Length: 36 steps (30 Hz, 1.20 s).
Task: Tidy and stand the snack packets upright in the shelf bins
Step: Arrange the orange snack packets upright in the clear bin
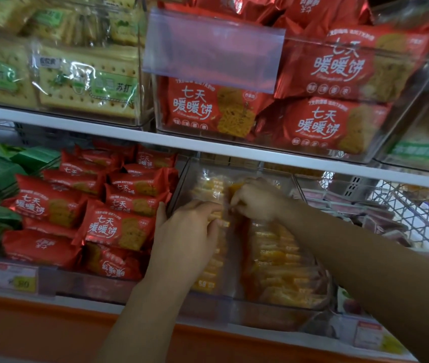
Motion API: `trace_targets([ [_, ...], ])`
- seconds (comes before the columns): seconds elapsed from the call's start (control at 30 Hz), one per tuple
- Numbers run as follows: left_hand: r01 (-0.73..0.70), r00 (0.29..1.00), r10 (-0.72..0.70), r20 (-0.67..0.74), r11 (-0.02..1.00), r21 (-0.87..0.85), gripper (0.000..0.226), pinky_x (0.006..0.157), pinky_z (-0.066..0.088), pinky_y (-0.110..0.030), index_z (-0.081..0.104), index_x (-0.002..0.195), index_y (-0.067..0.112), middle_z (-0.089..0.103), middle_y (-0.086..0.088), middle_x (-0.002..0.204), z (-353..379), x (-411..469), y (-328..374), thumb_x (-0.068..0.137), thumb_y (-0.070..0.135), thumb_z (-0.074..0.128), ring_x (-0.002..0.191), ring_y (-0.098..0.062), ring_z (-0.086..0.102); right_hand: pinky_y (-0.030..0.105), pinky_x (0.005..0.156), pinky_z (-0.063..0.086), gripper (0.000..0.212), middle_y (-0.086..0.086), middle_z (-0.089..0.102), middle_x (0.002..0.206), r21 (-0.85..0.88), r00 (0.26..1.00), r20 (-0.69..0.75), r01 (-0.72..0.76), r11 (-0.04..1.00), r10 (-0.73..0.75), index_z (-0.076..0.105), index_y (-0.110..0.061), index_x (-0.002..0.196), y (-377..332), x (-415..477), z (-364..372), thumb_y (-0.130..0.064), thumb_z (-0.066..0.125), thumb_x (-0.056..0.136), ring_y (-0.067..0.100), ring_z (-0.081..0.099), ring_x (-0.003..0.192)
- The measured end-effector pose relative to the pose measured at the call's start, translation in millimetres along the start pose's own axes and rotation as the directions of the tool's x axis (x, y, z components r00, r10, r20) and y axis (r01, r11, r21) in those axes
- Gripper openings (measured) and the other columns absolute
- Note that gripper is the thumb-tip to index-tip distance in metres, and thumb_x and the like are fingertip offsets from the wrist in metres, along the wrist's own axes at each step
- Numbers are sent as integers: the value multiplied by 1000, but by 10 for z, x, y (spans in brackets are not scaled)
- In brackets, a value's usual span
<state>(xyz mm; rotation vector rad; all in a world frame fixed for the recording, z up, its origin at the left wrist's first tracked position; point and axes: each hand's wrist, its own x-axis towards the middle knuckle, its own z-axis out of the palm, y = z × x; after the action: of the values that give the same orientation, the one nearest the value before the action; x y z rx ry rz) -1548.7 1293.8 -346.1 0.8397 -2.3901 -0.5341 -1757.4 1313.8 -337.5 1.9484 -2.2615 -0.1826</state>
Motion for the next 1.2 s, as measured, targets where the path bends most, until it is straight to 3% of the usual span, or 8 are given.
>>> trace_targets([
  [0.17,7,1000,-7,-3,1000,-13,28,110,25,-50,59,118,38,60,17,114,-6,28,-76,92,30,53,108,-6,57,17,72,40,15,-8,71,90,224,992,0,-124,967,128,69,-28,88,131,19,35,-16,64,79,12,64,88],
  [0.37,38,997,-39,-64,999,-26,26,111,22,-51,62,115,35,62,16,112,-81,47,-169,91,28,57,106,-8,58,26,94,46,31,-6,68,113,106,1000,18,-19,994,17,72,-29,98,233,46,121,-12,52,81,15,60,107],
  [0.5,26,991,-30,-132,999,-30,25,107,27,-57,66,111,29,65,11,109,-132,45,-206,89,21,59,104,-15,60,35,90,47,28,1,67,107,84,986,160,-60,995,46,66,-27,106,179,51,69,-36,63,80,24,60,99],
  [0.67,18,984,-23,-179,999,-29,26,99,37,-59,68,109,24,68,4,107,-168,39,-289,88,11,61,97,-21,63,42,109,29,28,-5,62,121,70,987,160,-10,998,-1,65,-30,111,212,-15,167,-30,46,91,22,49,120],
  [0.9,-11,975,-5,-222,998,-70,32,86,47,-58,69,110,19,68,-1,103,-294,-24,-529,84,2,62,88,-26,64,45,116,1,35,-10,59,124,97,980,197,-40,995,20,64,-31,109,132,-187,108,-32,31,98,17,38,131],
  [0.97,-33,973,18,-230,998,-60,32,89,46,-58,69,110,20,67,-1,104,-320,-55,-568,84,1,62,92,-25,64,43,115,7,36,-10,61,122,157,998,42,-45,987,39,65,-28,111,66,-291,74,-38,34,96,15,42,127],
  [1.07,-42,974,35,-226,999,-27,31,93,42,-59,69,109,22,67,-1,104,-337,-81,-584,84,3,63,94,-26,63,30,91,40,35,-13,65,94,335,950,-310,69,940,41,70,-21,99,-155,-475,-44,-43,47,86,9,57,95],
  [1.2,-35,975,24,-221,998,-43,32,95,42,-57,68,111,23,67,0,107,-376,-78,-586,85,5,61,97,-24,63,4,61,32,14,-21,52,78,422,979,-186,3,906,83,68,-18,98,-482,-456,-158,-18,64,84,-9,44,65],
])
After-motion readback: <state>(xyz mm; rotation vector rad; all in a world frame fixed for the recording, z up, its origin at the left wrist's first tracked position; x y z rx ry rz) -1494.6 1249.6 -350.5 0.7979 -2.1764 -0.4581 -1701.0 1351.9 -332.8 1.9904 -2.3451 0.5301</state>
